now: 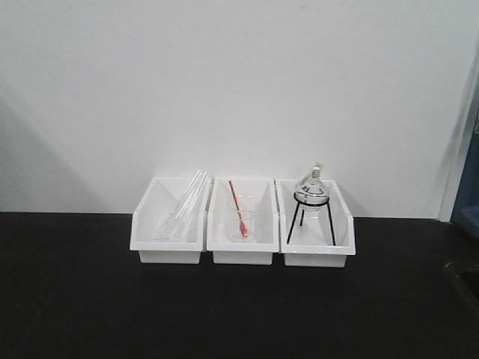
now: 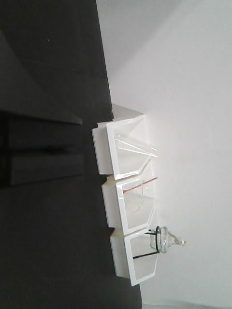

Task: Pick beaker and place in left cabinet
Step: 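Drive the base away from the bench holding the beaker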

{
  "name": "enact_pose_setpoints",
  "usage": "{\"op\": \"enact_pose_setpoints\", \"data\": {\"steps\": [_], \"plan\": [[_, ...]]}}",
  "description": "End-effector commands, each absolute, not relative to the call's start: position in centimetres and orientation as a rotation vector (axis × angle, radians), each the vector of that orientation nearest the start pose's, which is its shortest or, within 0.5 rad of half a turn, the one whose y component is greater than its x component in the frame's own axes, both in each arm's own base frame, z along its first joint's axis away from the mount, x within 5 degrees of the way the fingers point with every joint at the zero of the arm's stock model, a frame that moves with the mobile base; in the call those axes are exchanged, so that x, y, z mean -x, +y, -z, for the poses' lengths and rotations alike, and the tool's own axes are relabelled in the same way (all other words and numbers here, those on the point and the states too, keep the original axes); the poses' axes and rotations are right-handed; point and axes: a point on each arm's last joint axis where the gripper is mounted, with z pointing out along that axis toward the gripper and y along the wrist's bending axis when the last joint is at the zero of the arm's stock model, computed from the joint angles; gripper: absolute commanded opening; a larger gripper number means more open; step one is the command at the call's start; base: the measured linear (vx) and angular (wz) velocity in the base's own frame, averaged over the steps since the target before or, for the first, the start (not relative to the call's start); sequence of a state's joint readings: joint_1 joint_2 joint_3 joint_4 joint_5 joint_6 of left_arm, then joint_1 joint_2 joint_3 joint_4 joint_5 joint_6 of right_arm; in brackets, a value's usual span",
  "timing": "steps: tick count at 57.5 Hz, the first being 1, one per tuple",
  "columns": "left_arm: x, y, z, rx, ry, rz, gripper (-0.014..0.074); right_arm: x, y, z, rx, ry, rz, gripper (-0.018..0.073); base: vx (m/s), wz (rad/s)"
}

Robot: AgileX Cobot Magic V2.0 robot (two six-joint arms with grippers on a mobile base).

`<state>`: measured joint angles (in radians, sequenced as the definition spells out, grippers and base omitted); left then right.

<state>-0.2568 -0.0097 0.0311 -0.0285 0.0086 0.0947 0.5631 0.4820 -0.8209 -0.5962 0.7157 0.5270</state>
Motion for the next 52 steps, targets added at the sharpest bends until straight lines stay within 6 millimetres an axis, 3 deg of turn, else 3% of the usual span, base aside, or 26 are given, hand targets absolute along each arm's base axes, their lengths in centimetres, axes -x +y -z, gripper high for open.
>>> {"op": "enact_pose_setpoints", "data": {"steps": [1,52], "plan": [[-5.36,-1.4,-20.55,-0.222,1.412,0.167,0.0001,-7.7,1.01,-40.88,0.199,1.655,-0.114,-0.0005,-0.07,0.26],[-5.36,-1.4,-20.55,-0.222,1.412,0.167,0.0001,-7.7,1.01,-40.88,0.199,1.655,-0.114,-0.0005,-0.1,0.39]]}}
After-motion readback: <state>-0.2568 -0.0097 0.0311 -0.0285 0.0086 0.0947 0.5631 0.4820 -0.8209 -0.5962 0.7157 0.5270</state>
